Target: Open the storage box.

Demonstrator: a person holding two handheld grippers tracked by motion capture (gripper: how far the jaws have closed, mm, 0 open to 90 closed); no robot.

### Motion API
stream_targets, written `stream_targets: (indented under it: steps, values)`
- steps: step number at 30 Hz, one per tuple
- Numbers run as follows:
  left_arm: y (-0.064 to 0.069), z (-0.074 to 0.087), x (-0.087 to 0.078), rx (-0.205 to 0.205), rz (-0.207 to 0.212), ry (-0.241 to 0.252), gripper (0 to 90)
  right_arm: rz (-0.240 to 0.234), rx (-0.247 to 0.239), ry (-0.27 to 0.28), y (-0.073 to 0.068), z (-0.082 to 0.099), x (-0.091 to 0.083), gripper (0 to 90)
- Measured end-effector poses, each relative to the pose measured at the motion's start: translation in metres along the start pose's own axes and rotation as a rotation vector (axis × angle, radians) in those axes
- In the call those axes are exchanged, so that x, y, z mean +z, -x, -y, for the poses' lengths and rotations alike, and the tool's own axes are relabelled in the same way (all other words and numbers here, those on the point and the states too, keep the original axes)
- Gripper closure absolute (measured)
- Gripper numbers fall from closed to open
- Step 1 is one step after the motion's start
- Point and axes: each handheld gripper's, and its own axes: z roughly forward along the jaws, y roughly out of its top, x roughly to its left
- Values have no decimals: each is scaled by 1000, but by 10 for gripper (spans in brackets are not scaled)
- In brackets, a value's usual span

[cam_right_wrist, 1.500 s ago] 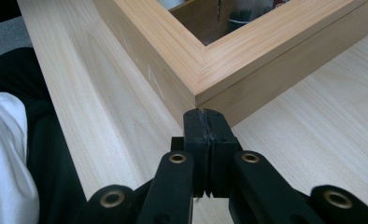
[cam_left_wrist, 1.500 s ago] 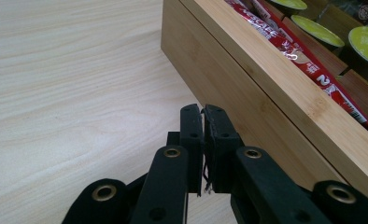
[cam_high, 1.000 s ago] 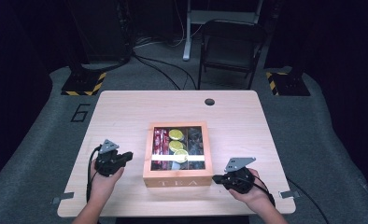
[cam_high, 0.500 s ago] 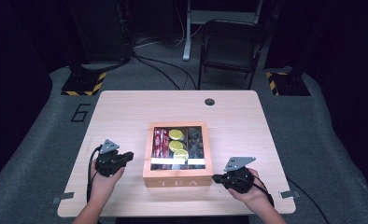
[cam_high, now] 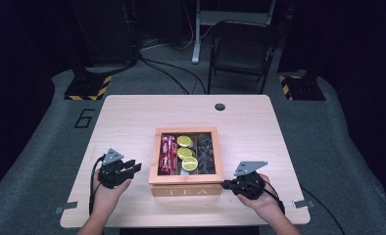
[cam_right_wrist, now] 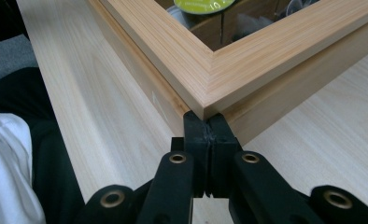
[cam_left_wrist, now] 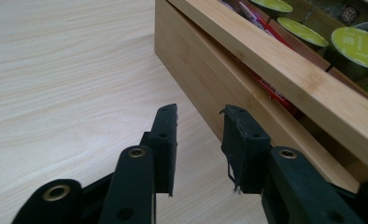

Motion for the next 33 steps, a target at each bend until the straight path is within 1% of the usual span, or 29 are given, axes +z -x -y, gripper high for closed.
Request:
stream_targets:
  steps: [1, 2, 4, 5, 6, 7, 10, 11, 12, 14, 15, 18, 19, 20, 21, 22, 25, 26, 28, 29, 33]
  values:
    - [0, 1, -1, -3, 3, 1, 628, 1, 9, 5, 0, -1, 0, 887]
    - [0, 1, -2, 0, 8, -1, 620, -5, 1, 6, 1, -2, 0, 888]
    - [1, 3, -3, -2, 8, 4, 611, 1, 8, 16, 0, -5, -1, 889]
    - [2, 3, -4, 0, 8, 2, 610, -2, 1, 15, 0, -6, -1, 888]
    - [4, 4, -5, 0, 5, 10, 607, -7, -3, 21, 1, -7, -1, 889]
    - [5, 4, -6, 9, 9, 4, 603, 3, 7, 31, 0, -8, -1, 889]
    - [10, 4, -9, 26, 20, 9, 596, -4, -1, 40, 1, -11, -1, 889]
    - [12, 4, -11, 34, 20, 9, 594, -5, 0, 50, 1, -12, 0, 889]
    - [14, 4, -11, 34, 18, 16, 591, -9, -4, 47, 2, -13, -1, 889]
    - [18, 4, -12, 45, 28, 12, 589, -4, 8, 57, 1, -14, -1, 889]
    - [19, 4, -12, 49, 28, 12, 588, -7, -4, 62, 2, -16, -1, 888]
    - [25, 4, -13, 64, 32, 15, 582, -7, 0, 77, 2, -18, -2, 889]
    - [26, 4, -15, 66, 40, 11, 582, -7, 0, 81, 3, -19, -3, 889]
    - [27, 4, -15, 67, 44, 16, 582, -6, 17, 92, 2, -20, -3, 889]
    - [29, 4, -16, 65, 44, 26, 582, -12, -4, 95, 4, -20, -3, 889]
    - [30, 3, -18, 65, 54, 25, 582, -10, 9, 99, 3, -21, -3, 889]
    - [35, 2, -21, 68, 70, 36, 582, -15, -4, 100, 4, -22, -3, 889]
    - [37, 2, -21, 72, 74, 39, 583, -14, 1, 101, 4, -23, -2, 889]
    - [42, 1, -23, 93, 92, 30, 583, -11, 4, 101, 4, -24, -2, 889]
    - [43, 1, -23, 102, 95, 31, 583, -12, -2, 98, 5, -24, -2, 889]
    - [54, 0, -23, 128, 123, 28, 586, -18, -3, 103, 5, -25, -2, 889]
